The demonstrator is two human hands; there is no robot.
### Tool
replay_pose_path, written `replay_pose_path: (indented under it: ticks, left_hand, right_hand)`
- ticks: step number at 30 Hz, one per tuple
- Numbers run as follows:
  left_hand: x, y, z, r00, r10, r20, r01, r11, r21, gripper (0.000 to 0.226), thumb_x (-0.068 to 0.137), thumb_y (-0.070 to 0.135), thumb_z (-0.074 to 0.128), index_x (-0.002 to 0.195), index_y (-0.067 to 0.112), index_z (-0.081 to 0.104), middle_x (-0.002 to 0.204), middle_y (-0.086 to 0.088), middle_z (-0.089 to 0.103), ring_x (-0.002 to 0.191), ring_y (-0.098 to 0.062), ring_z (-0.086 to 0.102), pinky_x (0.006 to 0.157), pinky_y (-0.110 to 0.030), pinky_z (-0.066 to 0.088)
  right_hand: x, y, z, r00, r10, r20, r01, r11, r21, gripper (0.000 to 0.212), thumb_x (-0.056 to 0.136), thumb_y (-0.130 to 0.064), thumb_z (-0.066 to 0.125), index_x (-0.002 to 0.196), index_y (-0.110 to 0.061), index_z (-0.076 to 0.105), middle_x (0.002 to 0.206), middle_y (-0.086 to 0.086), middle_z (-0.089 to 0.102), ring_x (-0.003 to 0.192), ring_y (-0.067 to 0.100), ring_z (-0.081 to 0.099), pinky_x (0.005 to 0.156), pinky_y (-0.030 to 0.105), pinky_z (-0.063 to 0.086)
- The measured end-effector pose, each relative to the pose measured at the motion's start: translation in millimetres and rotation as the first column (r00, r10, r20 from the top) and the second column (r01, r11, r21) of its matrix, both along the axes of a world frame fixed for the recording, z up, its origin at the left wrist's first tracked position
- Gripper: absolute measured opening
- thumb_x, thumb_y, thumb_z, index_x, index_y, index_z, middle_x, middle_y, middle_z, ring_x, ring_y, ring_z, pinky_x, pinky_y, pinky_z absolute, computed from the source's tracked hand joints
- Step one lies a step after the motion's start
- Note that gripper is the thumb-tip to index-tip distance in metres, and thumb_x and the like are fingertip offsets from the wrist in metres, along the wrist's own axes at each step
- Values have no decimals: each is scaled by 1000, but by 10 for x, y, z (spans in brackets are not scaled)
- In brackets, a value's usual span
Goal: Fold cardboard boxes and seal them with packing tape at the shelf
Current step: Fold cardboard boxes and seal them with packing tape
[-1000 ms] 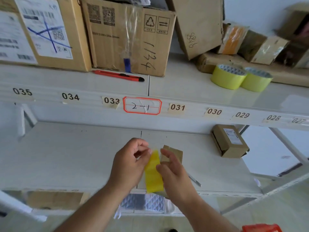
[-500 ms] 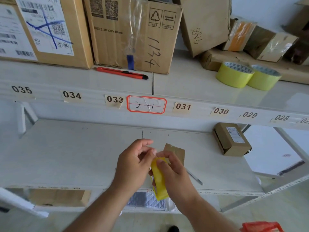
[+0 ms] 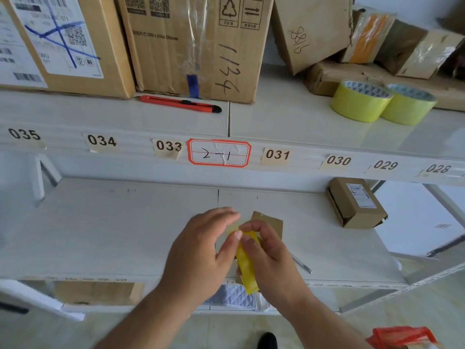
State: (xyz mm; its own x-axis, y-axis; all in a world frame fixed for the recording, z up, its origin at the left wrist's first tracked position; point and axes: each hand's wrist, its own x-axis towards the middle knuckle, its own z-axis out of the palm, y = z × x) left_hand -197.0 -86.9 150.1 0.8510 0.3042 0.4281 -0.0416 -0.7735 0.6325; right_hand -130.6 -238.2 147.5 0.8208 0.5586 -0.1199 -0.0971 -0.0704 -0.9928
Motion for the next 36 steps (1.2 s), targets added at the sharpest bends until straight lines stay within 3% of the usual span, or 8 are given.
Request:
replay_pose_path:
  ticks: [5,11,16,20,24,29,32,36]
  left_hand:
    - [89,19,51,988,-33,-153,28,999,-31,31,103,43,55,130,36,68,117,35,57,116,12,50,92,1,30]
    - [129,19,21,974,-69,-215,41,990,-134,30,101,44,57,126,35,69,112,32,61,112,8,55,94,-14,45]
    - [169,23,-34,969,-108,-222,47,964,-262,14,98,36,66,108,33,75,102,21,66,104,1,61,91,-24,50]
    - [163,48,-4,971,-93,-221,3,925,-379,4,91,34,77,90,30,77,88,13,72,85,-2,67,77,-25,54]
    - [117,40,-61,994,-31,-102,12,984,-178,19,92,37,75,77,28,68,80,15,60,81,-7,62,69,-22,49]
    - [23,-107,-75,995,-70,68,67,997,45,23,98,42,56,86,23,62,87,17,52,84,-7,55,71,-21,46]
    - [-10,-110,-123,996,-80,37,83,991,-105,16,102,40,53,96,27,60,90,17,57,84,-10,60,71,-26,51]
    - [42,-109,-128,994,-99,-52,87,976,-199,19,105,27,51,118,33,63,105,26,60,102,-1,61,84,-19,50]
  right_hand:
    - [-8,-45,-3,989,46,142,-35,996,-81,18,109,-22,52,107,-32,66,83,-4,70,72,11,59,67,28,49]
    - [0,-85,-24,982,66,174,-48,993,-104,22,109,-22,51,108,-37,66,101,-10,75,93,7,67,83,27,50]
    - [12,-123,-49,981,77,179,-59,993,-100,17,109,-19,51,114,-29,65,107,-6,75,102,20,70,95,49,57]
    - [24,-165,-110,981,92,172,-76,992,-99,17,105,-29,52,118,-31,63,100,9,69,98,38,67,87,64,55]
    - [13,-169,-152,978,109,176,-99,993,-64,19,103,-35,51,119,-29,59,96,20,64,91,45,61,79,62,53]
    - [90,-159,-200,972,75,222,-59,995,-78,31,96,-53,59,118,-35,48,84,11,67,70,22,55,65,42,47]
    - [126,-158,-203,956,119,266,-91,989,-116,27,104,-39,59,126,-37,42,85,12,68,70,15,55,65,37,47]
    - [105,-123,-229,960,134,247,-103,985,-135,27,104,-35,55,124,-50,43,88,16,66,71,28,57,67,50,51]
